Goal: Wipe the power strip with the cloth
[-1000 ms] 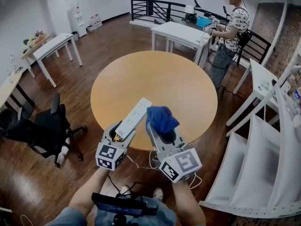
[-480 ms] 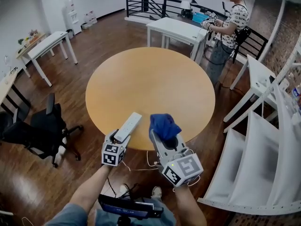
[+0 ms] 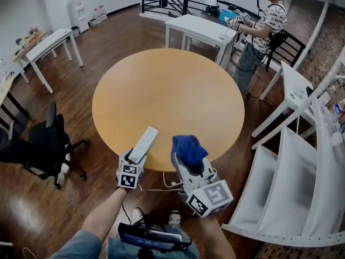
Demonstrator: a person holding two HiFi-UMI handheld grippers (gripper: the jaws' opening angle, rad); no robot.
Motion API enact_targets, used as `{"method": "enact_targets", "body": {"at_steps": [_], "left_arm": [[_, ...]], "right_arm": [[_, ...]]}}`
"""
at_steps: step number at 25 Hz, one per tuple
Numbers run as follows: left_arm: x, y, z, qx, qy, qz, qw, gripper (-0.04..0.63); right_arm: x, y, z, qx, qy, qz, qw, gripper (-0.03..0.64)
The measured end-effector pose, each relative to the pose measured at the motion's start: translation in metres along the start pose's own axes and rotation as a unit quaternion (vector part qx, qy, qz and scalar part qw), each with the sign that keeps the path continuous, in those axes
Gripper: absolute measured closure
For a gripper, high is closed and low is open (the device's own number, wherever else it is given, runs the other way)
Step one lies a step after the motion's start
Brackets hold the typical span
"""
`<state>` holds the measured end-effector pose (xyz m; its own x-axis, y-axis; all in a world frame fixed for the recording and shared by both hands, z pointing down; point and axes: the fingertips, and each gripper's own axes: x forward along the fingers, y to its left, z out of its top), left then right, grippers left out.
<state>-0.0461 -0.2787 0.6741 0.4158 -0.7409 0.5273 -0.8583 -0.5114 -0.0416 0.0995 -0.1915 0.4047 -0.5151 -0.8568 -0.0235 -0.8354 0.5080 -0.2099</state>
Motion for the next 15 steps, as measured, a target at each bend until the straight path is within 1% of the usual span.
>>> {"method": "enact_targets", "body": {"at_steps": [2, 4, 10, 12, 15], "left_arm": [[0.001, 0.001, -0.007, -0.008, 0.009, 0.007, 0.9999, 0.312], [0.002, 0.002, -0.008, -0.013, 0.008, 0.009, 0.9998, 0.311], [-0.001, 0.007, 0.011, 0.004, -0.006, 0.005, 1.0, 0.301], [-0.007, 0.008, 0.024, 0.0, -0.024, 0.009, 0.9997, 0.299], [-0.023, 0.015, 0.056, -0.006, -0.068, 0.014, 0.9976, 0.299]], "right_arm": [[0.0, 0.001, -0.002, -0.001, 0.005, 0.003, 1.0, 0.546], [0.0, 0.001, -0.005, -0.001, 0.008, 0.005, 1.0, 0.546], [0.006, 0.009, -0.007, 0.004, 0.009, 0.011, 1.0, 0.546], [0.006, 0.011, -0.007, 0.006, 0.006, 0.012, 1.0, 0.546], [0.007, 0.014, -0.004, 0.005, 0.0, 0.015, 1.0, 0.546]]}}
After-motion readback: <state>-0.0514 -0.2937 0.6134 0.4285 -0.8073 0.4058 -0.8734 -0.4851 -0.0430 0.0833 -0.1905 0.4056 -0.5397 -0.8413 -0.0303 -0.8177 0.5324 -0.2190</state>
